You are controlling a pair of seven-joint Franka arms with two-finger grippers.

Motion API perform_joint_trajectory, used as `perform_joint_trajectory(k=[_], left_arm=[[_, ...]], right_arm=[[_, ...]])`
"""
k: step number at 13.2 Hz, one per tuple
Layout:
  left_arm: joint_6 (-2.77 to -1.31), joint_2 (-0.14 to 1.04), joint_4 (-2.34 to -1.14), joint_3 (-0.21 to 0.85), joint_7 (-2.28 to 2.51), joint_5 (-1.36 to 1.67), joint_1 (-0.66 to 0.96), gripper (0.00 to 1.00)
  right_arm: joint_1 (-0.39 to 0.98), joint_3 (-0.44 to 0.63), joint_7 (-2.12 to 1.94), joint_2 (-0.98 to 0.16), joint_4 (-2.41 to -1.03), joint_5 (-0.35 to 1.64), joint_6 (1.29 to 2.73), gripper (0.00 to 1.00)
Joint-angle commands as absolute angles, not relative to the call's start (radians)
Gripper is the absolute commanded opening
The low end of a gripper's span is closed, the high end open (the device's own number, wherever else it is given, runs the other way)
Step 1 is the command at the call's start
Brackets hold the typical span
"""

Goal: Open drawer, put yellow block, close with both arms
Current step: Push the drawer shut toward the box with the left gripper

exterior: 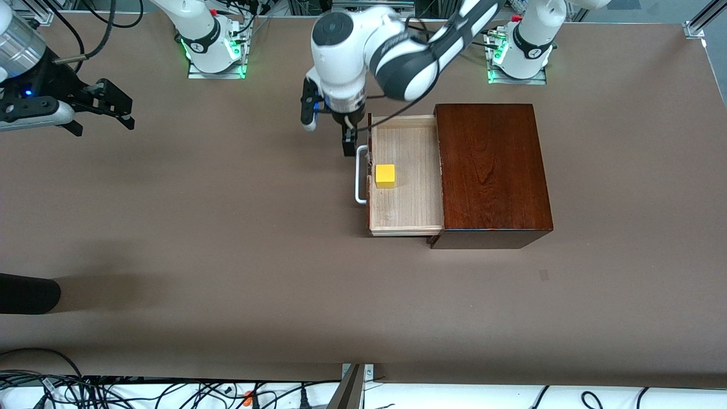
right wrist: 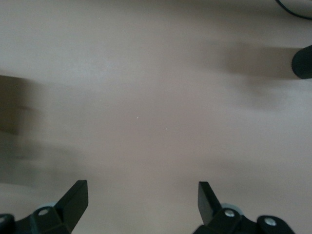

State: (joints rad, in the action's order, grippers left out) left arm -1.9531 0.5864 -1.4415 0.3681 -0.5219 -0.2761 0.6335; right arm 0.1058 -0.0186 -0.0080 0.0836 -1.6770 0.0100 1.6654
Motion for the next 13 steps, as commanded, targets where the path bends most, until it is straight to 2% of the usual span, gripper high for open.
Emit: perform_joint_trajectory(k=[1,5,13], left_arm=[[-1.986,0.672,-1.407,0.359,-0.546,-0.347,0.649,1.00],[-1.988,0.684,-1.407,0.344,-0.554,-0.351,0.643,1.00],[-1.968,0.652,-1.414,0.322,-0.549,-0.362,0.600,1.00]], right_arm=[[0.104,-0.015,0.008,0.086,-1.669,-0.002,1.675,1.00],[0.094,-0.009,0.008,0.046,-1.655,0.000,1.687,1.00],[0.095,0.031,0.009,0.037,-1.646,0.012,1.690,1.00]])
